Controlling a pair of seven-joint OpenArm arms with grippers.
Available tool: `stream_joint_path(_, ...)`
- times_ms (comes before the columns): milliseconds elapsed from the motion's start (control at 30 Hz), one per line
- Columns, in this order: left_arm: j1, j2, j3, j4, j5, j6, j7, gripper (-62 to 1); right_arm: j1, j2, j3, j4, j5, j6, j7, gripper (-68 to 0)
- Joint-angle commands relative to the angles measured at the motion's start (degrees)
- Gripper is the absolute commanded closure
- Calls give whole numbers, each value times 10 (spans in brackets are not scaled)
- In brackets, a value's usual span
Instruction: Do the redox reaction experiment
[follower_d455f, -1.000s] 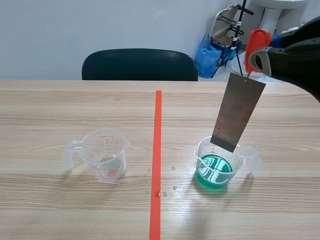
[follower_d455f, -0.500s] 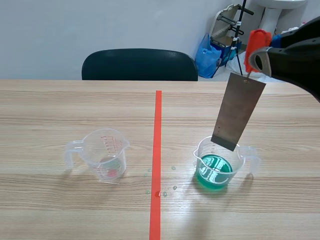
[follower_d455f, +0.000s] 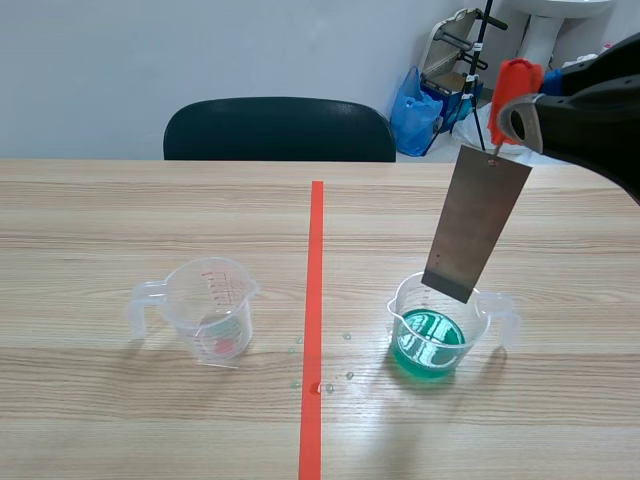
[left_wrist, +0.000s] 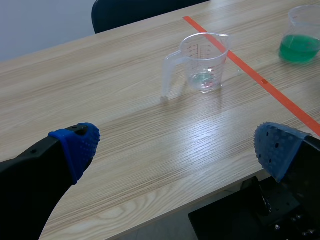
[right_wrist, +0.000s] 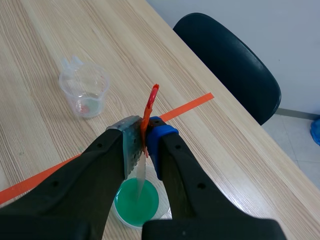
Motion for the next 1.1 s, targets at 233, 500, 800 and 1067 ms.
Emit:
stream_joint_path(233, -11, -9, 0, 5, -4, -1, -36, -623, 4, 6, 4, 3, 8, -2, 9, -6)
stream_joint_path(500, -146, -85, 36, 7, -12, -43, -24, -330, 4, 6, 4, 3, 8, -2, 9, -6)
stream_joint_path(800, -375, -144, 199, 7, -12, -106, 160, -92, 4, 6, 4, 3, 8, -2, 9, -6)
stream_joint_path(1067, -576, -133, 387, 6, -13, -106, 315, -53, 4, 6, 4, 3, 8, -2, 9, -6)
